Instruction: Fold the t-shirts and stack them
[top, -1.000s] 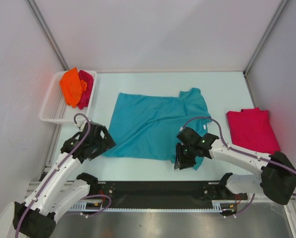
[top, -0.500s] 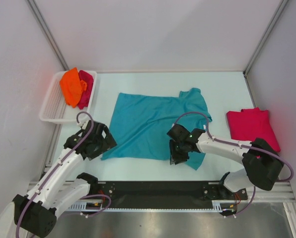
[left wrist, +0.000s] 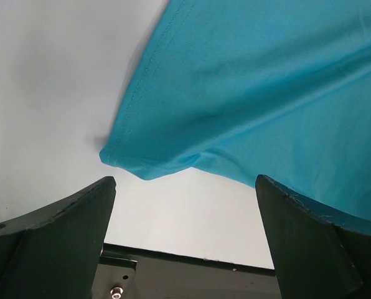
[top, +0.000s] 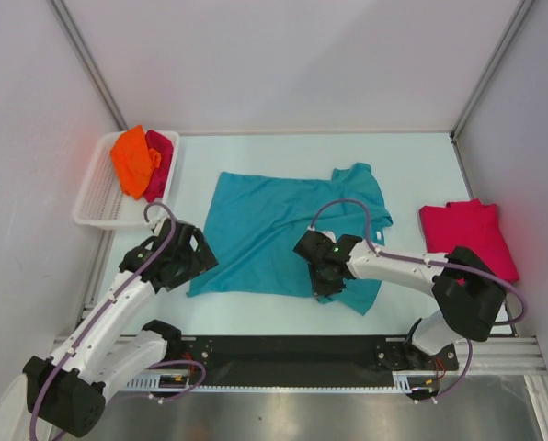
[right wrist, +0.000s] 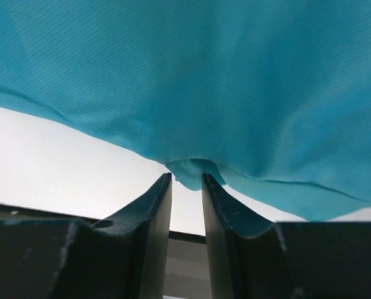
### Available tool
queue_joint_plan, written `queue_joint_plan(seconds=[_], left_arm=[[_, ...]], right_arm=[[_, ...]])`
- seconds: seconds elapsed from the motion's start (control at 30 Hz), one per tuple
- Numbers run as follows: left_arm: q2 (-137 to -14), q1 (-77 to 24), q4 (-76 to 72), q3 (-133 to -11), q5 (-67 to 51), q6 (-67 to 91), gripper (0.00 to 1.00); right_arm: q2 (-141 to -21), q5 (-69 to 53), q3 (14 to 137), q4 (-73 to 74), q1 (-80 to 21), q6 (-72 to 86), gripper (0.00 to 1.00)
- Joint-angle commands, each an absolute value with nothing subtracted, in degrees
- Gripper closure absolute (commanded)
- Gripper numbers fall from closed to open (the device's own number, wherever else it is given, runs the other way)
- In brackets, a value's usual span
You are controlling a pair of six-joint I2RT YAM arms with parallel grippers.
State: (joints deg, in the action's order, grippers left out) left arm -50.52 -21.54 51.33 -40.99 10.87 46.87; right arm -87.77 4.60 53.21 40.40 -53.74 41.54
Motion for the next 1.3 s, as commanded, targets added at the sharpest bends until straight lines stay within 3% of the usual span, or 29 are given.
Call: queue_joint_plan(seconds=[0.0, 0.43, 0.7, 1.03, 1.1, 1.13, 1.27], left_arm=[[-49.75, -21.88, 48.96, -43.33, 10.20, 44.83, 0.01], [-45.97, -21.88, 48.69, -42.54, 9.58, 43.42, 0.00], [-44.56, -21.88, 48.78, -41.66, 9.49, 42.89, 0.00], [-42.28, -21.80, 48.69, -41.48, 8.44, 42.63, 0.01], [-42.01, -21.88, 48.69, -41.48, 8.26, 42.63, 0.00], [-42.01, -21.88, 48.69, -41.48, 8.26, 42.54, 0.00], [-42.10, -21.80, 48.52, -41.48, 8.17, 42.45, 0.01]], right_arm=[[-89.82, 17.83, 58.27, 48.41, -57.74, 42.27, 0.68], [-101.33, 24.61, 61.17, 51.85, -66.09, 48.25, 0.68], [-107.66, 32.08, 71.53, 60.99, -74.08, 53.17, 0.68], [-107.93, 30.06, 66.98, 59.42, -75.50, 58.01, 0.69], [-107.93, 30.58, 65.31, 58.71, -75.50, 58.45, 0.75], [-107.84, 31.19, 64.87, 58.71, -75.41, 58.62, 0.97], [-106.62, 31.81, 63.90, 59.15, -75.59, 59.06, 1.00]])
